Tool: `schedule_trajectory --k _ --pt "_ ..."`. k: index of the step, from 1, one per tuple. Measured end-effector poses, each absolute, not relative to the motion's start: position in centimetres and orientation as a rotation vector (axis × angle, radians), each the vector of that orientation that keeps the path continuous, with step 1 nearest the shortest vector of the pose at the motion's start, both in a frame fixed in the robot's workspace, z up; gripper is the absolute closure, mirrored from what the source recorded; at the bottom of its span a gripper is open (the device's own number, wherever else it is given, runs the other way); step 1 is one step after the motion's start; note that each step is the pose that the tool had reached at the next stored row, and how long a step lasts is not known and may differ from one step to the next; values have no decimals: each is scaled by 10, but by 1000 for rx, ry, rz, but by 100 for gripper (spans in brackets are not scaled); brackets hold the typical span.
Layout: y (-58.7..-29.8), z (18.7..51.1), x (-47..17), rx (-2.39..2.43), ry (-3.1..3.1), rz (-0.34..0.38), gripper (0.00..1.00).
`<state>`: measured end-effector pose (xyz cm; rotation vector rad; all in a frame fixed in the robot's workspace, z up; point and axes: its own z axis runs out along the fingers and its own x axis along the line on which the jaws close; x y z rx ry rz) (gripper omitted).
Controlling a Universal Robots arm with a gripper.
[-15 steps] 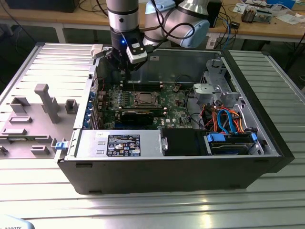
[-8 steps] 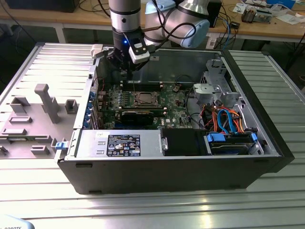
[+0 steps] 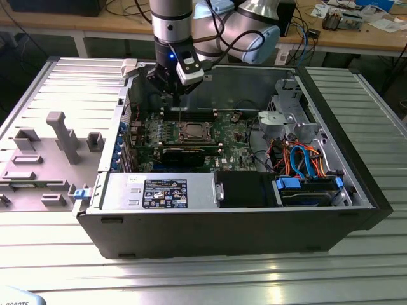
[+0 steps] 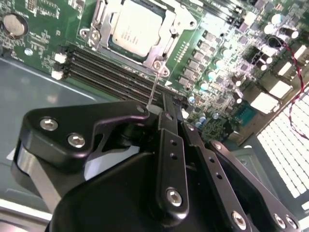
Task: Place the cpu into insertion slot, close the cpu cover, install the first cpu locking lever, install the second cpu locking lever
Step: 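Install the first cpu locking lever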
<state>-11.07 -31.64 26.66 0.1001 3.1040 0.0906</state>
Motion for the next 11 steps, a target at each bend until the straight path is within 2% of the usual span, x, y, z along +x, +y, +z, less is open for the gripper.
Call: schedule_trajectory --k 11 --pt "-316 266 -104 94 3104 91 89"
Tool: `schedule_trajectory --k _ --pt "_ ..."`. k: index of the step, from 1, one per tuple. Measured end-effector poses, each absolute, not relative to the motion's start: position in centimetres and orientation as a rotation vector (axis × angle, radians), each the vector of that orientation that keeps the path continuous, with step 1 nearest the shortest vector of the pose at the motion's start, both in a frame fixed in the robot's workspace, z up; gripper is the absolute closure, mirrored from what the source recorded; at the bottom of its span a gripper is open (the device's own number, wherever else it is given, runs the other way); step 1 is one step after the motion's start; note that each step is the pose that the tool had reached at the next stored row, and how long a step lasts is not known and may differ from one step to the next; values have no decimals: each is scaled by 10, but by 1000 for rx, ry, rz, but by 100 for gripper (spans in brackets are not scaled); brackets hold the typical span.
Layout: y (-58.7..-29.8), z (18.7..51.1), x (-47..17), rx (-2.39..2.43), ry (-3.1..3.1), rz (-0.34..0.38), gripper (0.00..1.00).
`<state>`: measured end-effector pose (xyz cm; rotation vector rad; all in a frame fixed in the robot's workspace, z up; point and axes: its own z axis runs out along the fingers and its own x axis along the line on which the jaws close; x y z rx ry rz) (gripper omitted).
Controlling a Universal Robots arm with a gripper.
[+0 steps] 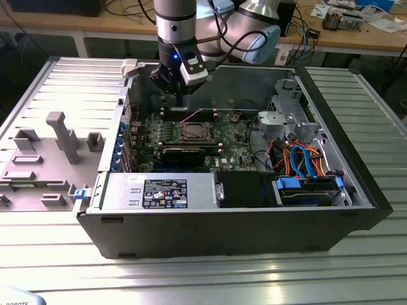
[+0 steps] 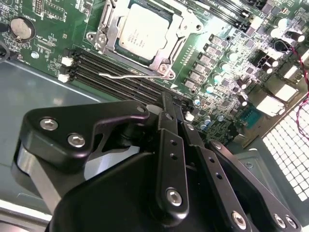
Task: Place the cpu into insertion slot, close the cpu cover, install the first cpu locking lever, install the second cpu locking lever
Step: 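Install the first cpu locking lever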
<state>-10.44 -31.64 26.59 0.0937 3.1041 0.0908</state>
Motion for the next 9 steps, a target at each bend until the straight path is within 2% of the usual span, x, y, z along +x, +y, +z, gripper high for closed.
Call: schedule_trajectory --k 9 --pt "-318 264 -104 6 3107 93 89"
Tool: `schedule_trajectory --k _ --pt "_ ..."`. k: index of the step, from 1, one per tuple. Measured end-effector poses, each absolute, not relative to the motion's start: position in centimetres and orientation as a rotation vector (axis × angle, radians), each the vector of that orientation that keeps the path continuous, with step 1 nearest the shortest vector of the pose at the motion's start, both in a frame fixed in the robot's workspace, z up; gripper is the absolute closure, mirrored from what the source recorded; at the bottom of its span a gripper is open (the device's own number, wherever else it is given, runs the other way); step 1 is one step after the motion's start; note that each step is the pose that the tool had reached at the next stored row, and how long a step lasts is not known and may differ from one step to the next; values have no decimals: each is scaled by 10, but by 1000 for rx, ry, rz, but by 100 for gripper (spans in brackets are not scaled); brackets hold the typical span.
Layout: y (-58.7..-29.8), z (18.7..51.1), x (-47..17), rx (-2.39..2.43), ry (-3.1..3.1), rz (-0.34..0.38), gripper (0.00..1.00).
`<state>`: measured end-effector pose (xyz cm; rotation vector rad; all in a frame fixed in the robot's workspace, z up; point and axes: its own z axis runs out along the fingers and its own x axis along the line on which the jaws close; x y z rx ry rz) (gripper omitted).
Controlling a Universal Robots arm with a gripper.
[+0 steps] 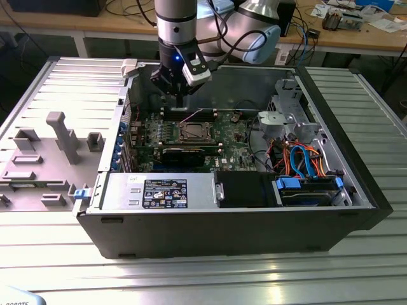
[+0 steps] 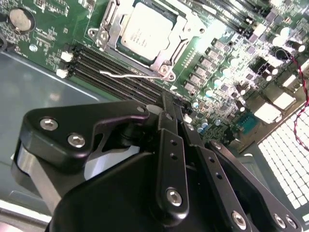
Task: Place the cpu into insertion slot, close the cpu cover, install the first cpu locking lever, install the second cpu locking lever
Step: 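Install the first cpu locking lever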
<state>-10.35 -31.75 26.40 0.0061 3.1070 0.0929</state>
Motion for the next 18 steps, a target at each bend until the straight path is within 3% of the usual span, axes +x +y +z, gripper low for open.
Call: schedule_trajectory --k 18 --pt "-318 262 -99 15 3107 93 89"
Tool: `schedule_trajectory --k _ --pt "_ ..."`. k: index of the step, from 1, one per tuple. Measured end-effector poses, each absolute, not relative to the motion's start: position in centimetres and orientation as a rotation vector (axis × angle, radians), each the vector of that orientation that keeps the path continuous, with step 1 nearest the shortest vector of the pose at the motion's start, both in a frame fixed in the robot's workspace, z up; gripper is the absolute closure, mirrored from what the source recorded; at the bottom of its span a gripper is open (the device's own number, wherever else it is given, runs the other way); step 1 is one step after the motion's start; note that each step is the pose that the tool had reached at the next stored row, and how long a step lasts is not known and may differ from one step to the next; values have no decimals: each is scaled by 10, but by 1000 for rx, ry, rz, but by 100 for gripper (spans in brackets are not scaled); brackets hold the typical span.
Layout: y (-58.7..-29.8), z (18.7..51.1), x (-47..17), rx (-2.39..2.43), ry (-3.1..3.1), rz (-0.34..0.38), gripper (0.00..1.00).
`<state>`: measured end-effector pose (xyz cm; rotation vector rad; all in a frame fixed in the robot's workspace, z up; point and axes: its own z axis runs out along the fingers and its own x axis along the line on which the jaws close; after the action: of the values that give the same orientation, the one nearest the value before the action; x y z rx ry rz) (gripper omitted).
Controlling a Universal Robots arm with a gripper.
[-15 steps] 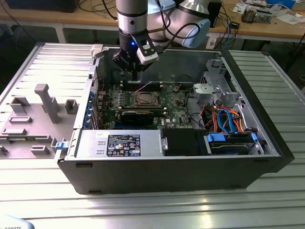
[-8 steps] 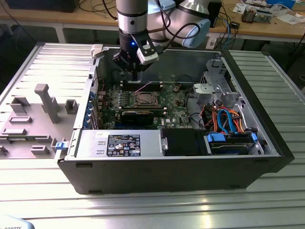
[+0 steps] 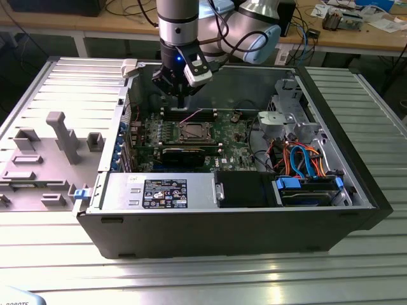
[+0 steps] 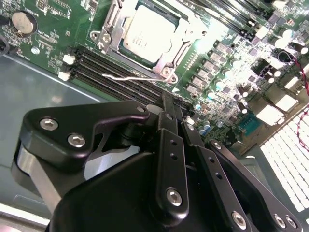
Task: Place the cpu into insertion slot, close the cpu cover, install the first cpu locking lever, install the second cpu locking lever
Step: 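Install the first cpu locking lever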
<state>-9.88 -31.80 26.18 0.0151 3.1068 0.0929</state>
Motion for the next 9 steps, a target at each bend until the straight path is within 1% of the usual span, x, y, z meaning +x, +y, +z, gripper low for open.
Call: schedule_trajectory --k 9 --pt "-318 250 -92 20 3107 93 89"
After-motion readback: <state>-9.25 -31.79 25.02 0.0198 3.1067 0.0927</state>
